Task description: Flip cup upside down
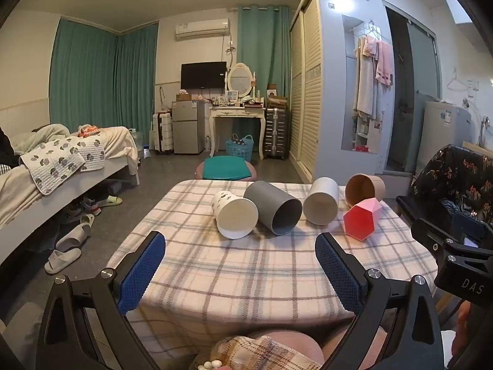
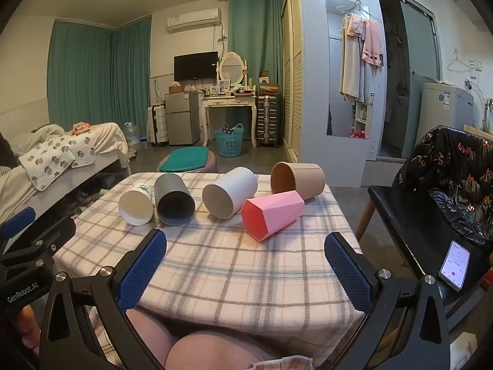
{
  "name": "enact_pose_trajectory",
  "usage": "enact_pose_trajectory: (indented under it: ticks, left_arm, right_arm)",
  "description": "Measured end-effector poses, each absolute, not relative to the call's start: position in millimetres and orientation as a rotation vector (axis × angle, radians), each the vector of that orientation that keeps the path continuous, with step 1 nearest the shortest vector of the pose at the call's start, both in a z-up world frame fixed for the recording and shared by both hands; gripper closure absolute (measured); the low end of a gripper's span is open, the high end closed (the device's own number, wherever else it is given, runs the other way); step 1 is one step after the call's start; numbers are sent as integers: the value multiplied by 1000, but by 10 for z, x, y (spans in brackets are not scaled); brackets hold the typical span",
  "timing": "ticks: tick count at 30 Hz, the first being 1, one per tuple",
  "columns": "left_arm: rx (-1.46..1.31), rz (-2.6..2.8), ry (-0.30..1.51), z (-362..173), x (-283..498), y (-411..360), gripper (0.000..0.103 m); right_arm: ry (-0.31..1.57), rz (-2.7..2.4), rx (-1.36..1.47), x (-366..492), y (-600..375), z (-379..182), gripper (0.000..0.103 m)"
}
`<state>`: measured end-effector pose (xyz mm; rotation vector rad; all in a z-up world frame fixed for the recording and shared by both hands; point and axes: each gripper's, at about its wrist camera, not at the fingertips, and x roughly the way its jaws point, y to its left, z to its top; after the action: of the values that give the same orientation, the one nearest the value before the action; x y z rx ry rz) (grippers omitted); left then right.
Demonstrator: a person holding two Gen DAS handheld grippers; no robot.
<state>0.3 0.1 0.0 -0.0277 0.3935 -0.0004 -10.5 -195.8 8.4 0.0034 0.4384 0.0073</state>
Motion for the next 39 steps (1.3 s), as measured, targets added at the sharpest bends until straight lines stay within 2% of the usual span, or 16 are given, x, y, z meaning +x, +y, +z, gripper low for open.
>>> enact_pose_trajectory:
  ticks: [39]
  left_arm:
    - [-24,-16,399,-25,27,-39,2]
  right_arm:
    - [432,11,-1,-111,-1970,118,0]
